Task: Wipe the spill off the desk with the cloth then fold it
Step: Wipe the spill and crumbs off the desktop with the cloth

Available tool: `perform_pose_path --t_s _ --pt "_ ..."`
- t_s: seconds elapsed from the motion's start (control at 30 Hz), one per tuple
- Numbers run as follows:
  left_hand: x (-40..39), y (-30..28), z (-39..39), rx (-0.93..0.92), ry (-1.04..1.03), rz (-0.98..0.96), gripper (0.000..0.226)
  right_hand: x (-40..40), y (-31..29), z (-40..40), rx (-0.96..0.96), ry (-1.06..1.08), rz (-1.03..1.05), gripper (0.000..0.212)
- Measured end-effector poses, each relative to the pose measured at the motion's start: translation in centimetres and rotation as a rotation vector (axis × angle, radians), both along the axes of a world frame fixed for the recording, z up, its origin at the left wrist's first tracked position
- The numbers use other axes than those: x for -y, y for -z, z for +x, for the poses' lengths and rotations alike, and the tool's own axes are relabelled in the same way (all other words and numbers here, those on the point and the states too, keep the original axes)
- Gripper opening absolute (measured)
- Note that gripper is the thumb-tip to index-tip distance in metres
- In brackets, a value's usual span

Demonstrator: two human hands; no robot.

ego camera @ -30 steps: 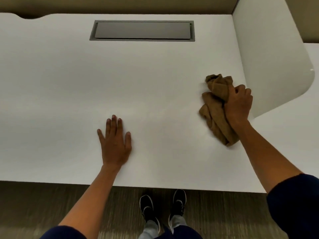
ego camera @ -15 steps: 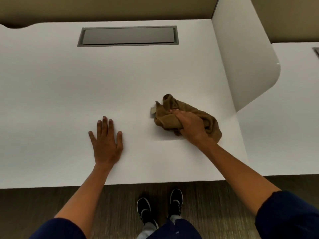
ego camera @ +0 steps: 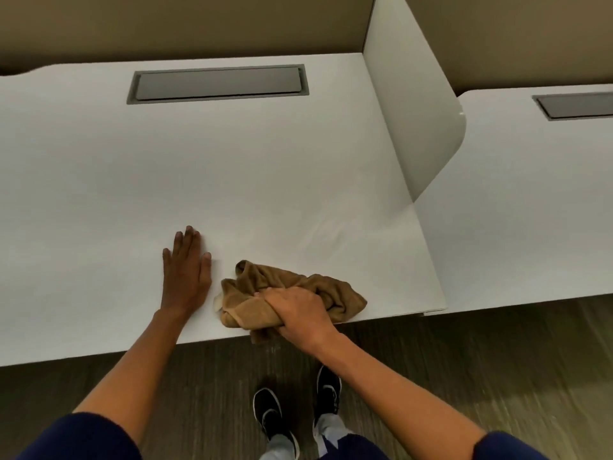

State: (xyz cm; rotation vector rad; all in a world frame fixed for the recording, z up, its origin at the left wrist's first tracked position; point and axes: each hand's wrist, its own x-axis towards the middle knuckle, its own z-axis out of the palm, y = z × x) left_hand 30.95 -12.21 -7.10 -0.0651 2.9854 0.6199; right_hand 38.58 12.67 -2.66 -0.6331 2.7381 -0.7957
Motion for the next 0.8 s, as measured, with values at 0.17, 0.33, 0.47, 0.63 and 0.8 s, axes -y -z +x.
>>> perform_pose_path --t_s 0.17,0.33,0.47,0.63,0.8 --pt "-0.5 -0.1 1.2 0.018 0.042 -0.036 0.059 0.1 0.9 2.9 -0.103 0.031 -0.105 0.038" --pt "-1.1 -0.2 1.5 0.028 0.044 -0.062 0.059 -0.4 2.4 3.8 -0.293 0.005 -0.055 0.04" --pt "-1.3 -0.2 1.4 0.038 0.049 -0.084 0.059 -1.0 2.7 3.3 -0.289 0.097 -0.029 0.043" --pt "-1.6 0.0 0.7 0.036 0.042 -0.133 0.06 -2.4 2.6 1.3 -0.291 0.157 0.092 0.051" --pt "-2.3 0.0 -1.0 0.011 0.083 -0.13 0.061 -6.4 2.4 -2.1 -0.336 0.336 0.216 0.057"
